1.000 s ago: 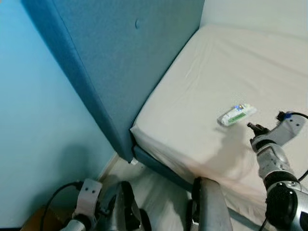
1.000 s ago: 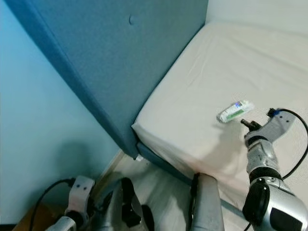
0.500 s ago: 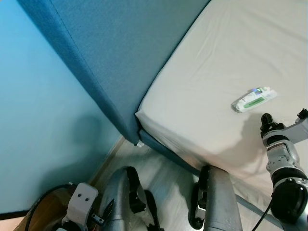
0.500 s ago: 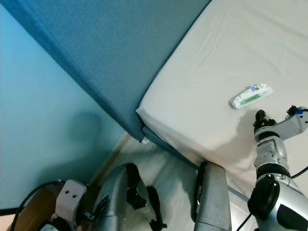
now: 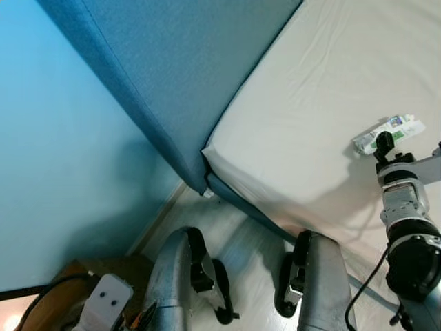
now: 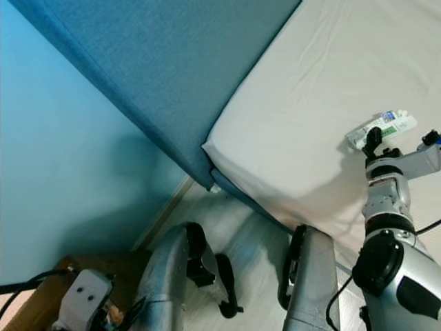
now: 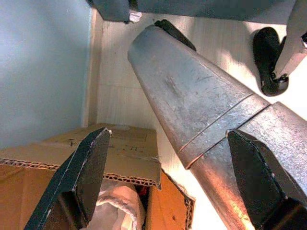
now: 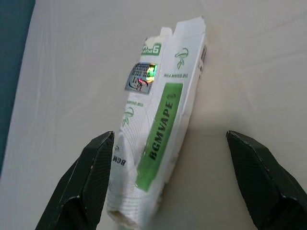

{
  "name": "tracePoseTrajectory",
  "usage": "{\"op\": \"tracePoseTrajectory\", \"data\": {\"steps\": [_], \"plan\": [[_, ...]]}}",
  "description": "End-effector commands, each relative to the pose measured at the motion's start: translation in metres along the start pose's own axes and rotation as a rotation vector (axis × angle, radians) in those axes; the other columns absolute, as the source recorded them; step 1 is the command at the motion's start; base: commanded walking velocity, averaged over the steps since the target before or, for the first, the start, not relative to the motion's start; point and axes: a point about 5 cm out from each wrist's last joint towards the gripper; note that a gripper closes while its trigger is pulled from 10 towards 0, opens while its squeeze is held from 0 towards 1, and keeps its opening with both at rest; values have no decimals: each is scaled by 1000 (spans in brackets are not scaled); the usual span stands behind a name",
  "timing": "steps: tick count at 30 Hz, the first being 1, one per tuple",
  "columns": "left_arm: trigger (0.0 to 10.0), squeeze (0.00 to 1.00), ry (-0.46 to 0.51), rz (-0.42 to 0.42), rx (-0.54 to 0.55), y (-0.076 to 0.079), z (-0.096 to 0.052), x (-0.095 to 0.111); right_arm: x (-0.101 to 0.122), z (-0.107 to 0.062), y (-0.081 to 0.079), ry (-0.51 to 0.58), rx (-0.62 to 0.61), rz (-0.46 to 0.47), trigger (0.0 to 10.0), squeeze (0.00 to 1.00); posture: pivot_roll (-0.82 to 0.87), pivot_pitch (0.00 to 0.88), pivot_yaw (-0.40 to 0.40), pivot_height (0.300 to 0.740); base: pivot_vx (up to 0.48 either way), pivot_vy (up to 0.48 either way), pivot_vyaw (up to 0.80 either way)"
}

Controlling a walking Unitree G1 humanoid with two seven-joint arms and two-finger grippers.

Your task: Clean up the room

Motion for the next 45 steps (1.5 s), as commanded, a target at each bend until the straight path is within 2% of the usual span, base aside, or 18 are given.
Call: {"op": "tracePoseTrajectory", "data": {"steps": [1,4,5,7,8,16,22,24,32,34,35,37,38,40,41,43,44,45], "plan": [[10000,0,-73,-10,-11,-1,-12,-8,-13,-4,10,-52,-52,29,10000,0,266,661,203,579,0,0,0],[10000,0,-84,4,-13,-4,-22,-2,-12,-2,3,-44,-43,56,10000,0,275,668,208,579,0,0,0],[10000,0,-89,8,-15,-4,-25,0,-11,-1,-1,-40,-33,63,9137,0,275,669,208,579,0,0,0],[10000,0,-91,10,-17,-4,-27,1,-11,-1,-3,-38,-25,66,9137,0,275,669,208,579,0,0,0],[10000,0,-92,11,-18,-4,-28,2,-10,-1,-4,-37,-21,66,0,0,276,670,208,579,0,0,0],[10000,0,-102,21,-28,-3,-34,7,-11,3,-20,-45,10,67,0,0,270,681,195,579,0,0,0],[10000,0,-113,15,-31,-1,-36,7,-11,2,-18,-50,-6,51,0,0,257,672,183,579,0,0,0],[10000,0,-114,15,-33,-1,-34,8,-11,1,-13,-51,-16,15,0,0,251,668,177,579,0,0,0],[10000,0,-116,14,-29,-2,-33,7,-10,0,-8,-34,-15,16,0,0,235,666,167,579,0,0,0],[10000,0,-118,13,-28,-1,-32,5,-11,-1,-7,-27,-8,21,0,0,225,660,159,579,0,0,0],[10000,0,-106,7,-18,-2,-27,5,-18,-3,-13,-23,64,28,0,0,197,632,134,579,0,0,0],[10000,0,-106,7,-18,-2,-27,5,-18,-3,-13,-23,64,28,0,0,197,632,134,579,0,0,0],[10000,0,-78,-2,0,-3,-18,8,-35,-8,-27,-42,188,37,0,0,172,597,105,579,0,0,0],[10000,0,-10,-36,50,-7,10,13,-78,-31,-58,-117,455,33,0,0,136,524,69,579,0,0,0],[10000,0,-10,-36,50,-7,10,13,-78,-31,-58,-117,455,33,0,0,136,524,69,579,0,0,0],[10000,0,60,-76,99,-13,37,22,-108,-58,-78,-181,595,20,0,0,103,464,57,579,0,0,0],[10000,0,60,-76,99,-13,37,22,-108,-58,-78,-181,595,20,0,0,103,464,57,579,0,0,0],[10000,0,105,-108,128,-19,55,29,-116,-71,-89,-203,637,46,0,0,77,423,45,579,0,0,0]]}}
Point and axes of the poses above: a point about 5 cm out from each wrist's last joint towards the gripper, its own z axis pointing out of the wrist towards the gripper, its own x axis along the axis of the wrist's last joint, y = z × x, and after that the axes turned 4 degrees about -z, right-handed
